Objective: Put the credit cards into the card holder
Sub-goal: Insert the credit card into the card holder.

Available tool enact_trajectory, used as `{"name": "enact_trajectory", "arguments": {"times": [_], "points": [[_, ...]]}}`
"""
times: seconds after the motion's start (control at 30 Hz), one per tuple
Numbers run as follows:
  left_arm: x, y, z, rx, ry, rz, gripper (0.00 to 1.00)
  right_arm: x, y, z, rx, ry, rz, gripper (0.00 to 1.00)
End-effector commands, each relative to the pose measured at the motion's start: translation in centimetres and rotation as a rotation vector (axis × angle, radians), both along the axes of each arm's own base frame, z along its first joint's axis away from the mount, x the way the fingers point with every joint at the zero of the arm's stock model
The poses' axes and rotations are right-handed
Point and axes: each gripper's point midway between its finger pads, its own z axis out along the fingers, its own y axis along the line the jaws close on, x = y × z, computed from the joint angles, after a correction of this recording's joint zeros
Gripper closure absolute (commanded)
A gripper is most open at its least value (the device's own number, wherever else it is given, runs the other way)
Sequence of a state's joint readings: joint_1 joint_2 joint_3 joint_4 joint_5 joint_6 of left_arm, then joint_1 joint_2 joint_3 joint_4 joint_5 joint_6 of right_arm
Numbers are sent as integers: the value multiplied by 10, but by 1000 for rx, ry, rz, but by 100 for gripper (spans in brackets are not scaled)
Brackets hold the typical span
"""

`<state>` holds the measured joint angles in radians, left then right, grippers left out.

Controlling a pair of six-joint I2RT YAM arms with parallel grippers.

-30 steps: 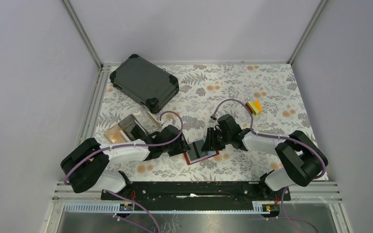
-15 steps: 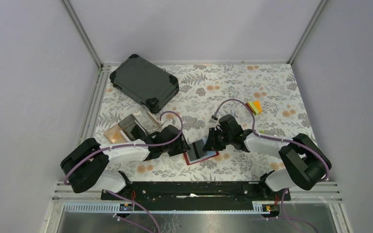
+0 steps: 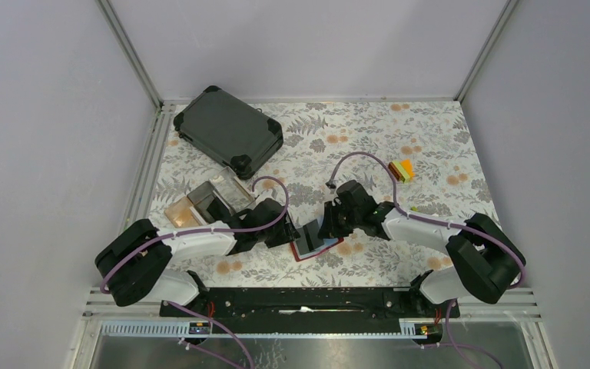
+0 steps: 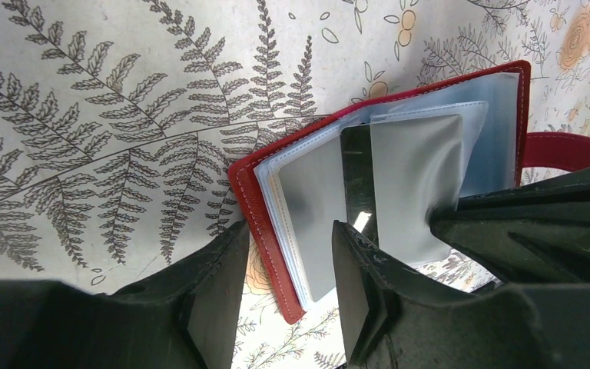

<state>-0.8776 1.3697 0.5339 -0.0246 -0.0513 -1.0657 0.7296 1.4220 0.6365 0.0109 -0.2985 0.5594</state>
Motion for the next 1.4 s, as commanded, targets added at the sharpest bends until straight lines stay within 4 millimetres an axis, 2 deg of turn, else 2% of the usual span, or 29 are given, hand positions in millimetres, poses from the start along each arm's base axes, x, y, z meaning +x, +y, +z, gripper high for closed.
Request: {"name": "enact_trajectory", "arguments": {"times": [0.0, 0.3, 0.77, 0.93, 1.1, 1.37], "points": [[-4, 4, -5, 10, 3, -10, 54, 11, 4, 9, -76, -91, 10, 85], [-1, 7, -16, 60, 11, -4, 56, 23, -3, 9, -173, -144, -17, 89], [7, 15, 2, 105, -39, 13, 56, 36, -21, 13, -313, -205, 3, 86], [8, 11, 3, 88, -45, 1, 55, 38, -23, 10, -366, -219, 41, 85], [9, 2, 4, 55, -45, -17, 55, 35, -13, 10, -384, -236, 88, 81], [8, 0, 3, 36, -48, -19, 54, 21, 18, 21, -248, -200, 114, 60]]}}
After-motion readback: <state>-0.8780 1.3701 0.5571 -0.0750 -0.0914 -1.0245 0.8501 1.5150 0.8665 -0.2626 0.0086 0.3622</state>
